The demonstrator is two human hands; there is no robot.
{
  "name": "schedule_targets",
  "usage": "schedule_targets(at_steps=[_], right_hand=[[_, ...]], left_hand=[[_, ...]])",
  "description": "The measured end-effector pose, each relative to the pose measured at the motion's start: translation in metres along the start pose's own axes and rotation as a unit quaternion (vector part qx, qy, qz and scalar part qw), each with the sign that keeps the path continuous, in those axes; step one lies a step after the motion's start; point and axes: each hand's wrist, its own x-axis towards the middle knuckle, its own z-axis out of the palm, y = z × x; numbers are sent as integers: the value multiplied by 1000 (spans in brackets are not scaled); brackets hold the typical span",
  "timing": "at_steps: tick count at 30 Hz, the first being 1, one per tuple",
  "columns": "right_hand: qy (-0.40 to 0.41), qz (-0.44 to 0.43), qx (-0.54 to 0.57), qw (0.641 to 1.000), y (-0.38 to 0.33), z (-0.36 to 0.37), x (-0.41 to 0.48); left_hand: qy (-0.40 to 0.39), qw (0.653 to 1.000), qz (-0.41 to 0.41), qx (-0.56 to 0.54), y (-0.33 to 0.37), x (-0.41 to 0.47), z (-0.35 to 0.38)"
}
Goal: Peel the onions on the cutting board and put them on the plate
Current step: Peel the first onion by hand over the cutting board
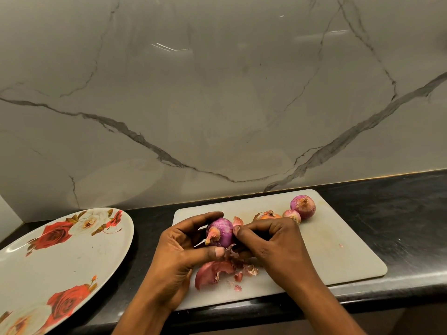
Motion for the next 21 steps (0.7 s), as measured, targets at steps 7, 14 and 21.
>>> schedule_targets(at_steps=[7, 14, 21], right_hand=[[-4, -8, -10, 1000, 0, 0, 1], [0, -5, -18, 1000, 2, 0, 1], [7, 30, 17, 999, 3, 1, 1]], left_hand=[[2, 1000, -1, 5, 1, 0, 1], [-5, 1000, -1, -10, 3, -1, 2], [-8, 999, -5, -34, 1, 2, 0]])
